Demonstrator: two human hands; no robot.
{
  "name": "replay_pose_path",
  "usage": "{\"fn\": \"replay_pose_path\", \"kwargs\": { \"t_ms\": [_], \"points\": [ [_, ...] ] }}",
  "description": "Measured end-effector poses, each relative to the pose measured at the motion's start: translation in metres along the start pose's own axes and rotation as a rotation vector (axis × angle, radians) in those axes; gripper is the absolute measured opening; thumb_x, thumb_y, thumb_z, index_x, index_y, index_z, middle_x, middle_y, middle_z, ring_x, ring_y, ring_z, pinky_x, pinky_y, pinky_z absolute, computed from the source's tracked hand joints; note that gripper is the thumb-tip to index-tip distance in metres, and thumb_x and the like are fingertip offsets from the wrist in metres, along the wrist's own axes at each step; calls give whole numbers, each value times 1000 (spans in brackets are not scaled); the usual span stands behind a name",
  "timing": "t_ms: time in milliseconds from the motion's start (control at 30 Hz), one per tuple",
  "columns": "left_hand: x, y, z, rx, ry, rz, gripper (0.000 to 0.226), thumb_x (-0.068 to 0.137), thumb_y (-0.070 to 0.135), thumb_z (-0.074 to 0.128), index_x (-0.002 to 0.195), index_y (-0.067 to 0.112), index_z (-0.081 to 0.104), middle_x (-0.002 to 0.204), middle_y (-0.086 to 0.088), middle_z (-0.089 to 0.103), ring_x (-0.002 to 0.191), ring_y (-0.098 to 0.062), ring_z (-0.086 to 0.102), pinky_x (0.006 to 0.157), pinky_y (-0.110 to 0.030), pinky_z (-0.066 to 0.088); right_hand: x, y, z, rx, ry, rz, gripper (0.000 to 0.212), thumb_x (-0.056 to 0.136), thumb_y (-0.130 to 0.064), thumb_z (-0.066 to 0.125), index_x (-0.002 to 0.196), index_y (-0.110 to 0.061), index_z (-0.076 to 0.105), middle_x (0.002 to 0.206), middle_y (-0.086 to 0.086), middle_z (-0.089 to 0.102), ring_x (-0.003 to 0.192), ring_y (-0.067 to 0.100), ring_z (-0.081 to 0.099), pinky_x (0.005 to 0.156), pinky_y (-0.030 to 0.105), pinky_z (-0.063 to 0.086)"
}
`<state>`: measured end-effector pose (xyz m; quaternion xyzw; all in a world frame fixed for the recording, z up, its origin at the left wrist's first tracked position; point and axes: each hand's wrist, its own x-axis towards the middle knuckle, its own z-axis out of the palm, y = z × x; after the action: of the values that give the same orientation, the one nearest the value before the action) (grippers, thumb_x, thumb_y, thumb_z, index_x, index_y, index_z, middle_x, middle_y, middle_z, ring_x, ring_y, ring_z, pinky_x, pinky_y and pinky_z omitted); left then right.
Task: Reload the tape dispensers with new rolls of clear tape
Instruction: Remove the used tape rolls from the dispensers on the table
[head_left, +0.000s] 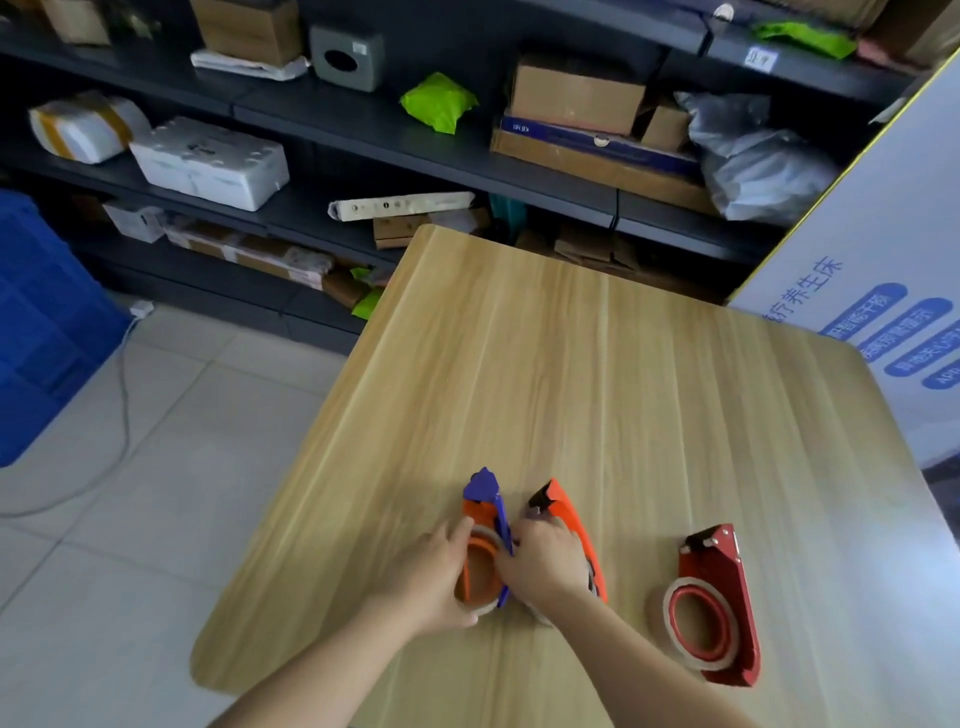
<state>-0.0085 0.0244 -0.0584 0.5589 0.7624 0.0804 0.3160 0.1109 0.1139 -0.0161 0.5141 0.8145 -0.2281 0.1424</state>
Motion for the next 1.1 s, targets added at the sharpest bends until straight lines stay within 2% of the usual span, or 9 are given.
{"fn": "replay_pose_path", "kwargs": {
  "t_ms": [167,300,367,467,600,733,867,1000,1100],
  "points": [
    [14,-15,-18,-635,-52,-29,95,51,38,87,131,37,35,130,14,52,120,-13,55,101,-33,46,18,-6,-16,502,-72,33,22,88,-28,52,104,-22,65,90,0,72,84,19,67,76,36,55],
    [9,-8,-40,-874,-48,-29,87,56,6,87,122,31,37,120,17,53,112,-6,57,92,-18,48,29,-15,-31,781,-255,180,22,89,-33,58,109,-23,57,92,4,68,78,19,64,72,34,56],
    [9,-7,-47,-915,-66,-56,93,63,-9,81,132,25,28,120,14,50,111,-5,54,81,-10,47,32,-13,-35,875,-289,203,33,89,-40,64,110,-17,54,95,8,68,77,20,62,68,31,53],
    [10,-8,-57,-946,-62,-92,96,64,-10,80,135,30,29,120,16,53,110,-2,55,80,-10,47,37,-5,-34,1027,-281,212,46,86,-40,71,113,-7,57,93,10,68,74,23,62,67,34,53],
    [12,-12,-72,-947,91,-103,58,67,0,80,107,35,57,110,7,62,99,-9,59,82,-14,47,45,2,-41,1233,-311,194,61,75,-44,78,109,5,65,90,19,69,76,27,63,64,34,54],
    [16,-5,-81,-814,233,-102,25,77,2,76,79,21,61,101,5,52,90,-4,55,73,-2,37,48,3,-54,1335,-334,189,48,86,-34,73,114,4,64,93,17,70,77,26,66,64,32,55],
    [18,-3,-88,-1060,282,-164,17,81,-2,71,87,11,61,93,-5,61,79,-12,59,65,-15,50,51,-1,-70,1429,-331,190,39,86,-30,72,110,0,64,85,13,69,69,24,65,63,33,52],
    [22,5,-99,-988,422,-162,19,79,5,75,94,10,64,111,-9,63,94,-15,62,88,-31,52,56,-7,-80,1445,-251,188,25,86,-20,72,100,-2,63,76,8,65,62,18,58,53,27,46],
    [26,10,-113,-886,523,-153,20,78,14,77,94,10,66,118,-3,58,104,-14,61,96,-32,47,59,-7,-85,1433,-252,178,35,85,-18,73,111,1,60,77,9,64,59,16,59,50,25,48]
  ]
}}
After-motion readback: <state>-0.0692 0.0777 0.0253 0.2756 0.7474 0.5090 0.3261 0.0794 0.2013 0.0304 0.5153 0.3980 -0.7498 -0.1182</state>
